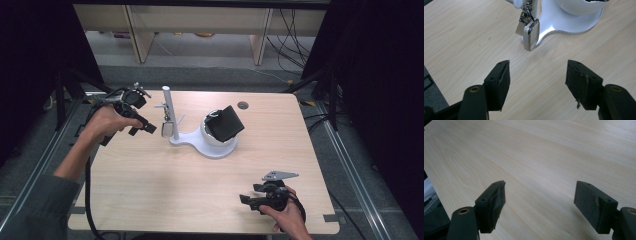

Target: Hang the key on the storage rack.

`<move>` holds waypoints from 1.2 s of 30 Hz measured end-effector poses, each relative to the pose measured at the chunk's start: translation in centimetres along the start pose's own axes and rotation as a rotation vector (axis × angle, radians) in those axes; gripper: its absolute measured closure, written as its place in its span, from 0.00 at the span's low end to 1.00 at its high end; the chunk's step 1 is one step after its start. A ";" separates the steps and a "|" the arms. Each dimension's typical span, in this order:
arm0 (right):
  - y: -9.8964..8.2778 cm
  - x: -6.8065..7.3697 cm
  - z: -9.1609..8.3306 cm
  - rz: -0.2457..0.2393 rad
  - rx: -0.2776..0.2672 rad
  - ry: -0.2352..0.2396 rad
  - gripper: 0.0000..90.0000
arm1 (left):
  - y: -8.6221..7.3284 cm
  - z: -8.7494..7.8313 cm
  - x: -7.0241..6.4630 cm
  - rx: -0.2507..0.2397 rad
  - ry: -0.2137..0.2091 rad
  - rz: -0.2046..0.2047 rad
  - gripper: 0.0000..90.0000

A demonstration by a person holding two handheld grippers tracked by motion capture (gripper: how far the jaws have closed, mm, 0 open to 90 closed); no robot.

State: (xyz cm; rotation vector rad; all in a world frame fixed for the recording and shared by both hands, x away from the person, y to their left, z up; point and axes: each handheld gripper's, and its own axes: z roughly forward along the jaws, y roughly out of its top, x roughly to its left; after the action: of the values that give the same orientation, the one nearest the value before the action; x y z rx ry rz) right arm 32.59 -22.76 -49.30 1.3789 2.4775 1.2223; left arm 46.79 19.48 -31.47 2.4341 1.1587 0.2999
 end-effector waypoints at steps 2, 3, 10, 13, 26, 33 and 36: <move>0.0 0.0 0.0 0.002 0.001 0.005 0.29 | -0.1 0.0 0.0 0.005 -0.004 0.004 0.39; 0.0 0.0 0.0 0.002 0.001 0.005 0.29 | -0.2 0.0 0.0 0.006 -0.007 0.001 0.39; 0.0 0.0 0.0 -0.002 0.001 0.002 0.29 | -1.1 0.0 -0.5 -0.018 -0.015 0.001 0.34; 0.1 0.1 0.1 -0.005 0.009 -0.001 0.29 | -1.5 0.0 -0.9 -0.017 -0.014 0.013 0.32; 0.0 0.2 0.2 0.003 0.004 -0.010 0.29 | -4.0 0.5 -2.7 -0.032 -0.046 0.042 0.28; 0.0 0.3 0.3 0.003 0.013 0.004 0.29 | -4.7 1.0 -3.2 -0.034 -0.068 0.046 0.27; 0.0 0.2 0.2 -0.012 0.011 -0.007 0.29 | -5.2 1.3 -3.6 -0.041 -0.079 0.054 0.27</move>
State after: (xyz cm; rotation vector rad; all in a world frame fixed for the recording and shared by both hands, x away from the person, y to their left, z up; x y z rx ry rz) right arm 32.63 -22.48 -49.40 1.3668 2.4882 1.2010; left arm 41.43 19.21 -35.04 2.4219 1.0452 0.2394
